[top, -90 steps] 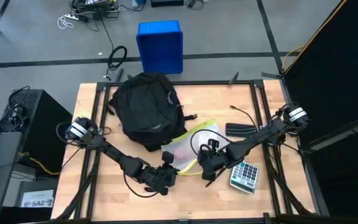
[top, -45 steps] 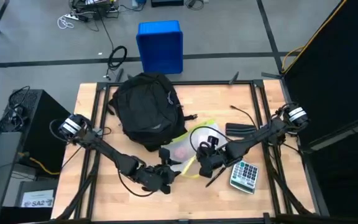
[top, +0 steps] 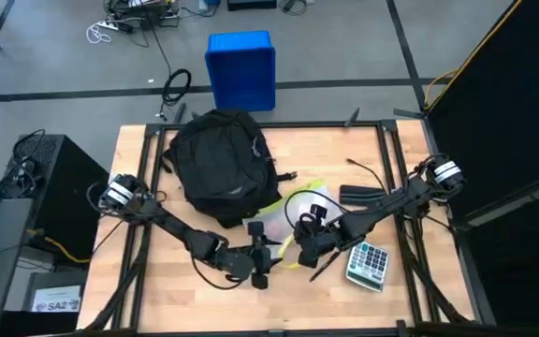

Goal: Unpack backpack
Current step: Remove the deck of cards from the zip lock bag

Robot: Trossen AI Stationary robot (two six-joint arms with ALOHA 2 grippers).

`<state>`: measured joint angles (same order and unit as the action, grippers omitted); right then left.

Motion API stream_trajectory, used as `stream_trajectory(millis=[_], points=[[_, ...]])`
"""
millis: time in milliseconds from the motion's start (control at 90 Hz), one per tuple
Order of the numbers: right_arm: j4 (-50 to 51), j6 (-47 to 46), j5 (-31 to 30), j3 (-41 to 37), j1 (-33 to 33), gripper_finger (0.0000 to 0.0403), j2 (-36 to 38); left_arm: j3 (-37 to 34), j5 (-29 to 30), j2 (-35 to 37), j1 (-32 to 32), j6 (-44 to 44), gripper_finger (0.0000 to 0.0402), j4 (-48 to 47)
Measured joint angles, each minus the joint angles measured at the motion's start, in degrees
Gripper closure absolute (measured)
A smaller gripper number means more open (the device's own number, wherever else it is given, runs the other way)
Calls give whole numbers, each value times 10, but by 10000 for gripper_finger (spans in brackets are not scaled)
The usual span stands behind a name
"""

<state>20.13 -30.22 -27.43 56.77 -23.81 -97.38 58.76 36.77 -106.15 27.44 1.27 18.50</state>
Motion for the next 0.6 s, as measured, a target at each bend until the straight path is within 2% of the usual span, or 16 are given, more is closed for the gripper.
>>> stream_trajectory(millis=[278, 600], points=[[-56, 41, -7, 0, 12, 386, 0, 5, -18, 0, -27, 51, 203, -17], [-94, 81, -6, 0, 27, 384, 0, 5, -31, 0, -66, 158, 192, -116]])
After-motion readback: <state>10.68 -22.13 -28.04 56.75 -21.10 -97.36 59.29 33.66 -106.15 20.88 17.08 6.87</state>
